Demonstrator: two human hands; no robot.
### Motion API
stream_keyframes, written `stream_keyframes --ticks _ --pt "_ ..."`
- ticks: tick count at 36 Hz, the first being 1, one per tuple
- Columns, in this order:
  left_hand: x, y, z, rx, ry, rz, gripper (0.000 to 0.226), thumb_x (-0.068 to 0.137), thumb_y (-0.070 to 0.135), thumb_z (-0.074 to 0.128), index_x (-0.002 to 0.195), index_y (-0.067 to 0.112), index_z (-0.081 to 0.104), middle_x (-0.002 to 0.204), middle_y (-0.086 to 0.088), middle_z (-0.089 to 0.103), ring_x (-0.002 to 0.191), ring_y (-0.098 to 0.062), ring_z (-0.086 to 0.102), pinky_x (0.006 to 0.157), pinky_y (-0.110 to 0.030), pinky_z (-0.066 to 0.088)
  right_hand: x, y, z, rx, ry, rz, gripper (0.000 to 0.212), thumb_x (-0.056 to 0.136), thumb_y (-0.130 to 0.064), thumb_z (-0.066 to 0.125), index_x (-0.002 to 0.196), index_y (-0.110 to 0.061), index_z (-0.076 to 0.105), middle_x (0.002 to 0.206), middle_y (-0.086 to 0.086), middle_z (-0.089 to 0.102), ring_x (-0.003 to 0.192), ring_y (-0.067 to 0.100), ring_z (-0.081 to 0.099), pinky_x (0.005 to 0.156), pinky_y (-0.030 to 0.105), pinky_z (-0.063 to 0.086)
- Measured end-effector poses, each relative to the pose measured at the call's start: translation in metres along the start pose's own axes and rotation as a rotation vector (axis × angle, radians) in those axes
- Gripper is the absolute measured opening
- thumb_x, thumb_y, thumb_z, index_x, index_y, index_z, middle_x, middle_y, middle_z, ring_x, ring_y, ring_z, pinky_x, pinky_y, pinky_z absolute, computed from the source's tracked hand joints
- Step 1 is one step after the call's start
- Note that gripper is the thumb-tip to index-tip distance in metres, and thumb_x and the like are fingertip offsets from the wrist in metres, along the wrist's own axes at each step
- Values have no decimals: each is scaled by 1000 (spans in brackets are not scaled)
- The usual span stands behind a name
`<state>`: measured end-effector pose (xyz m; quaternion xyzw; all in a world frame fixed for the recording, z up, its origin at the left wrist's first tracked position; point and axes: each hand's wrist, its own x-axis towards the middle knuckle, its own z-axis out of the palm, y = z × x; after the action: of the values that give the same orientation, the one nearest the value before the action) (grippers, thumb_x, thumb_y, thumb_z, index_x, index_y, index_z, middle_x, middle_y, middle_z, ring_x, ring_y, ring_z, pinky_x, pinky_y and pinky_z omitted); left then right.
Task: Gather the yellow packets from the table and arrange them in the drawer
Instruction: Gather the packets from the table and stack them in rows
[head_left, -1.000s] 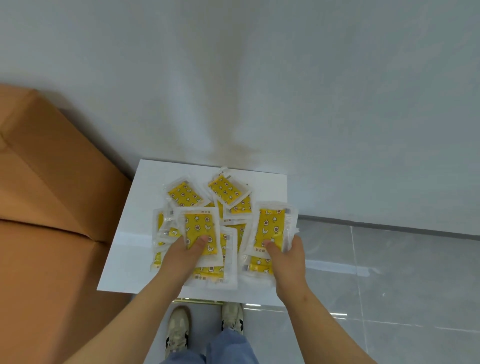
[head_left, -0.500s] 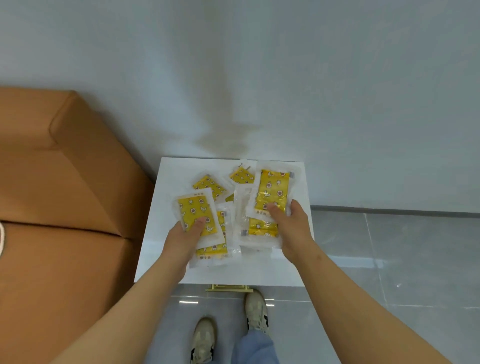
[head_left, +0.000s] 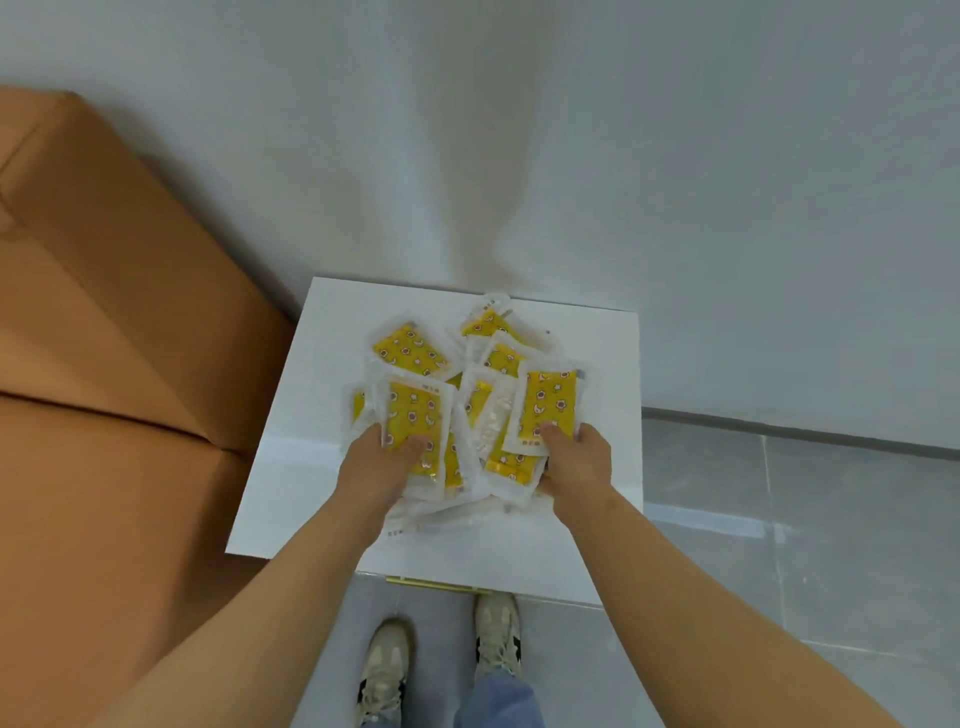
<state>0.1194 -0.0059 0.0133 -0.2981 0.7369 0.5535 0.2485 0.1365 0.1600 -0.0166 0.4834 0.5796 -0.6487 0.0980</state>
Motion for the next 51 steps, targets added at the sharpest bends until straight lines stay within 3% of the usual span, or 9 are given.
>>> stream_keyframes --ticks 4,10,14,20,28,31,40,47,51 --pt "-2 1 11 -5 20 -9 21 92 21 59 112 22 55 108 -1 59 102 -23 54 94 -39 44 -1 -2 -11 -50 -3 -28 15 92 -16 54 77 -18 53 99 13 66 94 35 64 86 54 52" --pt "-16 14 19 -19 10 10 8 91 22 59 97 25 56 110 -1 60 105 -24 54 95 -38 43 -14 -17 -29 -26 -51 -81 15 94 -16 53 80 -21 57 95 7 67 92 28 67 86 50 54" --pt "-32 29 18 -50 -32 28 10 90 22 60 88 32 58 112 -3 64 109 -27 58 99 -49 44 -28 -33 -38 55 -71 -105 12 95 -13 53 87 -20 59 99 6 68 93 25 67 85 45 55" --pt "-63 68 10 -58 -91 115 6 87 28 64 91 32 61 112 -1 66 110 -26 59 100 -50 44 -68 -69 -53 155 -85 -176 13 95 -13 54 86 -20 59 90 2 68 78 18 66 68 32 55" --pt "-121 107 -21 -47 -188 281 7 86 34 64 92 31 64 109 1 68 107 -25 60 100 -51 42 -149 -94 -60 265 -90 -303 8 93 -14 56 87 -17 60 89 4 68 76 19 66 69 37 57" --pt "-147 114 -39 -48 -242 330 12 85 36 66 95 30 66 107 0 69 106 -26 61 99 -52 43 -187 -91 -63 325 -75 -347 7 93 -12 56 88 -16 60 90 7 69 77 22 67 76 42 57" --pt "-255 118 -82 -13 -455 529 8 87 27 64 94 25 65 103 -2 70 102 -26 64 98 -49 46 -323 -62 -90 498 57 -501 7 90 -10 61 90 -17 62 91 6 71 83 24 69 75 42 57" --pt "-340 87 -98 -5 -547 607 8 85 29 66 93 26 66 103 -2 70 102 -27 63 98 -49 45 -418 -24 -128 567 170 -587 9 89 -8 61 91 -17 60 87 3 70 76 20 68 57 31 55" --pt "-396 66 -102 -24 -586 668 3 88 23 63 90 24 64 97 0 70 96 -23 64 86 -37 48 -463 1 -152 598 200 -652 12 88 -6 62 96 -15 62 91 5 71 83 23 69 70 38 57"
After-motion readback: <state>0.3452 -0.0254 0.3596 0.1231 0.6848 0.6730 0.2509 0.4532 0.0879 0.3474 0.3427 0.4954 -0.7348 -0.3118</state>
